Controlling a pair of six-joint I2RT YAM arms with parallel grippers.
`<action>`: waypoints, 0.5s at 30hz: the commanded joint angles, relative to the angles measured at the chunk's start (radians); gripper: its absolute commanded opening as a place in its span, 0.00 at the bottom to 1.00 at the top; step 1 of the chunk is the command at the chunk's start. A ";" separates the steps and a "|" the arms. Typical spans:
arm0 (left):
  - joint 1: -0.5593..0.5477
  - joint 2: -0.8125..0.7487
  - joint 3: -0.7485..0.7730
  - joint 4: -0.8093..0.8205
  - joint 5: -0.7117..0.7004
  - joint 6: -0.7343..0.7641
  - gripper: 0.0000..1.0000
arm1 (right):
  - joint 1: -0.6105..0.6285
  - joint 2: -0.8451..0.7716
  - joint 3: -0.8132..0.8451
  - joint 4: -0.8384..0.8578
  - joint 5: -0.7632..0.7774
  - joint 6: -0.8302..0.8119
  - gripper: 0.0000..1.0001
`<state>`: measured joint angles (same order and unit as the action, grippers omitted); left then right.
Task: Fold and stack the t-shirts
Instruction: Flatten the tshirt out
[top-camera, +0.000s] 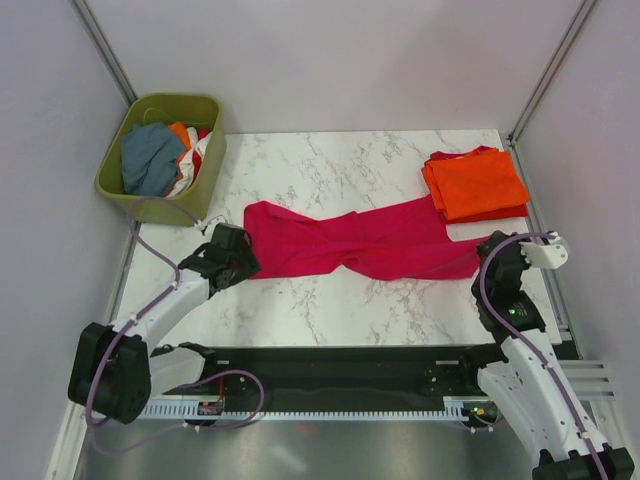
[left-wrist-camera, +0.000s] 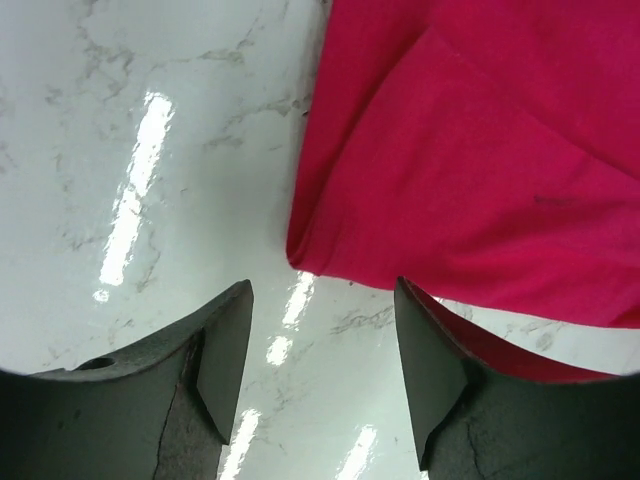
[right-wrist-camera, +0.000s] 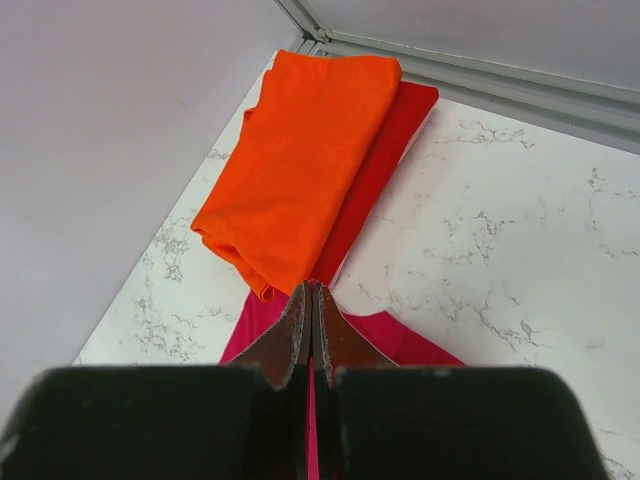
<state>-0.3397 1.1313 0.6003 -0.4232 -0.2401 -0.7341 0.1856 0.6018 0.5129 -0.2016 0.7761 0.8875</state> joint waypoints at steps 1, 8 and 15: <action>-0.001 0.070 0.114 0.049 0.022 0.051 0.66 | -0.005 0.015 0.016 0.011 0.003 0.011 0.00; -0.001 0.243 0.282 0.040 -0.050 0.110 0.57 | -0.003 0.026 0.013 0.025 -0.001 -0.004 0.00; -0.001 0.441 0.438 0.018 -0.077 0.118 0.50 | -0.005 0.038 0.013 0.036 -0.011 -0.005 0.00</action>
<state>-0.3397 1.5158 0.9733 -0.4080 -0.2680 -0.6559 0.1852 0.6373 0.5129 -0.1951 0.7670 0.8867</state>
